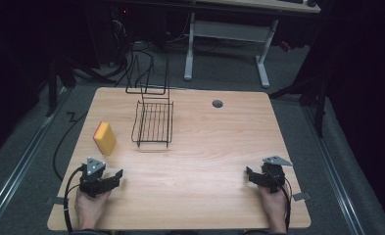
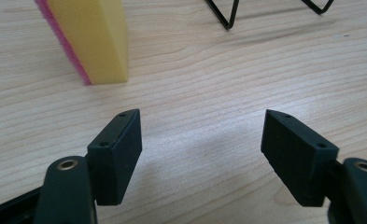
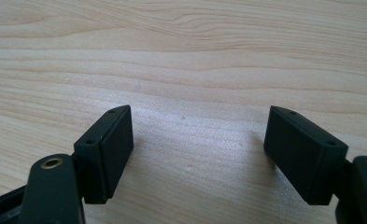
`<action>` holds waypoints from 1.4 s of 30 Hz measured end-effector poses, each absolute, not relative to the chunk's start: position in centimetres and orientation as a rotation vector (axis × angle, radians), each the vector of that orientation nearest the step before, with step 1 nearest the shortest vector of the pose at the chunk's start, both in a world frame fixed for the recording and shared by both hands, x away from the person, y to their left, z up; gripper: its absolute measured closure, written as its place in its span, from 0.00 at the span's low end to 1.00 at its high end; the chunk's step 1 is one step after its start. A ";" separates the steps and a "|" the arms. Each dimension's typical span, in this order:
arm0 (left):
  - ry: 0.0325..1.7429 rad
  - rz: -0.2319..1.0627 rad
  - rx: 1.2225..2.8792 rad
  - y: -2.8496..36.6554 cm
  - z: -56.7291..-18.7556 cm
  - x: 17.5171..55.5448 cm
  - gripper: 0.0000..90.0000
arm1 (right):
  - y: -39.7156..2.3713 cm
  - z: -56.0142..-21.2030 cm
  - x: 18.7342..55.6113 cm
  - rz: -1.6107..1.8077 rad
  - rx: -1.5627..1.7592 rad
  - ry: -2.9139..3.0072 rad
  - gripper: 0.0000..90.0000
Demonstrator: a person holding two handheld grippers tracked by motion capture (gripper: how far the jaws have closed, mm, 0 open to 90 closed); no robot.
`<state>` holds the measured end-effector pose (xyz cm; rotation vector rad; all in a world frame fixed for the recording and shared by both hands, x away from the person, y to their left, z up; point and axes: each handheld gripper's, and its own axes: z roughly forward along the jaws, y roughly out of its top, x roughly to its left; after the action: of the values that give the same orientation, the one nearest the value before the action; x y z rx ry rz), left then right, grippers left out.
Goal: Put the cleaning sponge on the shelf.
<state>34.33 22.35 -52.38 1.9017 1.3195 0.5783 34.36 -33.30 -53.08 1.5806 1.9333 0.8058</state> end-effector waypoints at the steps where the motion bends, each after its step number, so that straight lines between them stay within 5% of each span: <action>1: 1.322 0.584 1.896 22.5 -52.3 34.3 0.33 | -33.3 -53.1 34.4 0.806 1.580 1.934 0.27; 42: 1.398 0.672 1.839 24.3 -47.7 36.3 0.31 | -33.3 -53.1 34.3 0.806 1.583 1.933 0.27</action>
<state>36.29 24.29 -47.69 1.8394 1.3975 0.6718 34.35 -33.27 -53.08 1.5834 1.9326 0.8060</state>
